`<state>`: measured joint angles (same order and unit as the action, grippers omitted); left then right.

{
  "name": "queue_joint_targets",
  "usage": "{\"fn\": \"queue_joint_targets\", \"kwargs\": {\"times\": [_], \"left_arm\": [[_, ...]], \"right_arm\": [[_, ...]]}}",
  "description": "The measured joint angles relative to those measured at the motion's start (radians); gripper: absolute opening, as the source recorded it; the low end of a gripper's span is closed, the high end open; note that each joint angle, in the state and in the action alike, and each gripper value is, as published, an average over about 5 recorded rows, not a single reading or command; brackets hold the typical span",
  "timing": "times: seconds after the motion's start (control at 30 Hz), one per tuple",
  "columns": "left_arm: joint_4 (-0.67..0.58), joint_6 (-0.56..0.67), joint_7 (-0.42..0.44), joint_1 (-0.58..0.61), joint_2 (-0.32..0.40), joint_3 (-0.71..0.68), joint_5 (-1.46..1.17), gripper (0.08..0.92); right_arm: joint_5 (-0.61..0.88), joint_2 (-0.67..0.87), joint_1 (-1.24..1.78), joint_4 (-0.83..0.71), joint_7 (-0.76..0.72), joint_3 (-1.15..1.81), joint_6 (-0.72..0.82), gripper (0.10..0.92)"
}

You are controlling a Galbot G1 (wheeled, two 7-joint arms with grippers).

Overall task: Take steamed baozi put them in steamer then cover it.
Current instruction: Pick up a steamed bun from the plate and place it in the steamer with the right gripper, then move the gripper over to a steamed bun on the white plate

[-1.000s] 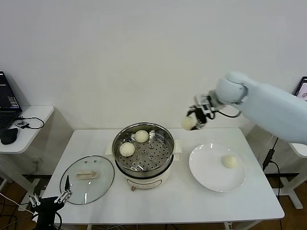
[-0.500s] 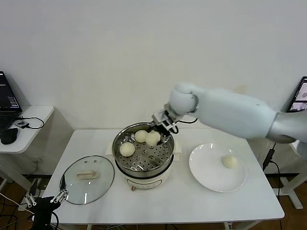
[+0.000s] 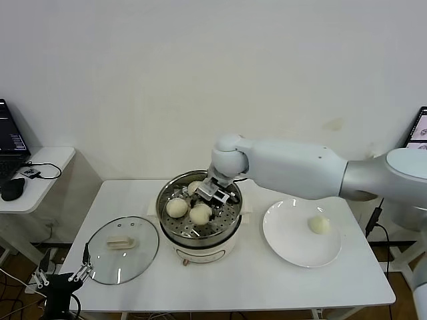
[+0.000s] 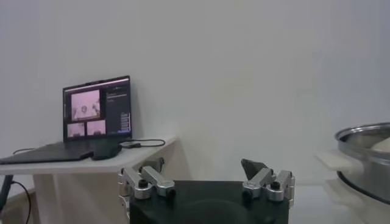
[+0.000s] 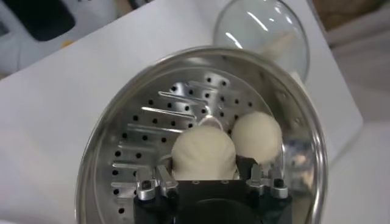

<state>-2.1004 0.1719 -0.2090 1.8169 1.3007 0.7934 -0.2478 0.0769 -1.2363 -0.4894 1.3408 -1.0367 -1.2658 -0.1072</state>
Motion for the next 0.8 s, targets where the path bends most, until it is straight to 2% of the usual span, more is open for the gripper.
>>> {"fn": "queue_joint_targets", "kwargs": {"times": [0.27, 0.53, 0.8], "left_arm": [[0.000, 0.002, -0.001, -0.004, 0.002, -0.001, 0.000, 0.823], [-0.004, 0.005, -0.002, 0.003, 0.001, 0.000, -0.001, 0.823], [-0.006, 0.009, -0.002, 0.001, -0.009, 0.009, -0.004, 0.823]], "right_arm": [[-0.020, -0.018, 0.010, 0.010, 0.002, -0.017, -0.038, 0.657], [-0.024, -0.019, 0.011, 0.014, 0.011, -0.020, -0.055, 0.807], [-0.003, 0.026, -0.039, 0.036, 0.004, -0.002, -0.047, 0.823]]}}
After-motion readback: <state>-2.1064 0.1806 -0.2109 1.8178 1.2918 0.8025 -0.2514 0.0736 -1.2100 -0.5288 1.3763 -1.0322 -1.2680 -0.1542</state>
